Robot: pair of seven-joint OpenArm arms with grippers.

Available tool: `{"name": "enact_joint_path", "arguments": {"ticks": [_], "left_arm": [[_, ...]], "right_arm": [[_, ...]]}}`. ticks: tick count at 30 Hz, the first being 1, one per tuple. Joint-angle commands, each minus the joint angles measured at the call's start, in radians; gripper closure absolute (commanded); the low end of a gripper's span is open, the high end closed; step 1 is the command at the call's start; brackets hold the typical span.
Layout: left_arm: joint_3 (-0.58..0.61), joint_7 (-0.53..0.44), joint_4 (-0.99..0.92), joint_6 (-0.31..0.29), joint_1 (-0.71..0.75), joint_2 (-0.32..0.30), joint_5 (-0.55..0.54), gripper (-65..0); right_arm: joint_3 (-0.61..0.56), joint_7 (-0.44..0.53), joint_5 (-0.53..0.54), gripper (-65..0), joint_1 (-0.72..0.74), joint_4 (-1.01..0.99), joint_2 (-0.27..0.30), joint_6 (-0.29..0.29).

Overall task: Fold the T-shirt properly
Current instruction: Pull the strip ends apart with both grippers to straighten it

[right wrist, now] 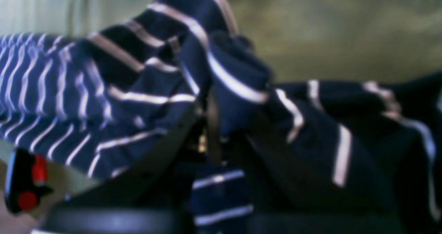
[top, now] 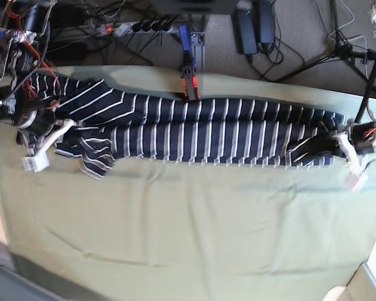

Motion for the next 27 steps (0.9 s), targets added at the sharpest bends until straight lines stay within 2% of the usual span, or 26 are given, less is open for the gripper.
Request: {"name": "enact_joint_path", "arguments": {"ticks": [1, 5, 11, 15, 21, 22, 24, 25, 26, 27], "left_arm": [[-0.007, 0.01, 0.014, -0.02, -0.017, -0.024, -0.045, 0.0], [-0.007, 0.074, 0.014, -0.02, -0.016, -0.024, -0.095, -0.2], [-0.007, 0.07, 0.014, -0.02, -0.017, -0.024, -0.096, -1.3], [-0.007, 0.07, 0.014, -0.02, -0.017, -0.024, -0.095, -11.3], [-0.007, 0.048, 0.014, -0.02, -0.017, -0.024, -0.094, -25.5], [-0.007, 0.027, 0.014, -0.02, -0.017, -0.024, -0.088, -28.1], [-0.007, -0.021, 0.014, -0.02, -0.017, -0.024, -0.052, -31.5], [-0.007, -0.046, 0.014, -0.02, -0.017, -0.024, -0.023, -31.9], [-0.007, -0.069, 0.014, -0.02, -0.017, -0.024, 0.008, -31.9], [-0.007, -0.092, 0.014, -0.02, -0.017, -0.024, 0.042, -31.9]], "right_arm": [[0.021, 0.015, 0.013, 0.0, -0.019, 0.043, 0.019, 0.062], [0.086, 0.017, 0.039, 0.0, -0.114, 0.143, 0.019, 0.062], [0.164, 0.016, 0.066, 0.0, -0.214, 0.207, 0.019, 0.063], [0.168, 0.016, 0.071, 0.0, -0.245, 0.207, 0.017, 0.069], [0.168, 0.016, 0.011, 0.0, -0.244, 0.206, 0.014, 0.068], [0.168, 0.016, 0.011, -6.9, -0.243, 0.206, 0.014, 0.068], [0.168, 0.019, 0.011, -27.5, -0.238, 0.206, 0.014, 0.067], [0.17, 0.025, 0.011, -35.1, -0.236, 0.206, 0.014, 0.067], [0.172, 0.031, 0.011, -38.9, -0.232, 0.207, 0.014, 0.066], [0.177, 0.032, 0.011, -39.4, -0.224, 0.208, 0.014, 0.066]]}}
